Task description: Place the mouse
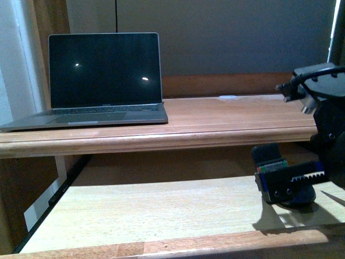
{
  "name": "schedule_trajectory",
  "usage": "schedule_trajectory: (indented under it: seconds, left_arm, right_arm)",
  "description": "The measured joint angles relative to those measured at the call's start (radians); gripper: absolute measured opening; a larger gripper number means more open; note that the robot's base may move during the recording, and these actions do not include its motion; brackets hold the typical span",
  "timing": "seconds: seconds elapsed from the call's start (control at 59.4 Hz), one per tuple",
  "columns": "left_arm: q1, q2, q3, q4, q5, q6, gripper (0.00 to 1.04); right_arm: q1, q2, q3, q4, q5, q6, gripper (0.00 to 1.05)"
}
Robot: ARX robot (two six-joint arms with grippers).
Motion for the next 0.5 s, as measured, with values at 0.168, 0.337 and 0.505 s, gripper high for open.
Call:
schedule_trajectory:
  seconds: [0.168,0.337,0.505]
  left_arm:
    - [0.000,-0.003,-0.001,-0.003,0.000,0.000,0.03]
    - [0.000,-0.003,-0.001,-0.003,0.000,0.000,0.03]
    - [0.000,-0.003,-0.001,-0.003,0.000,0.000,0.03]
  right_arm:
    - [0.000,0.032,0.004,-0.042,-0.015,0.003,0.97]
    - [-0.007,0.082,0.043,-0.046,-0.002,0.002,0.97]
    - [-0.021,0.153,0.090,-0.050,0.019,0.004,0.97]
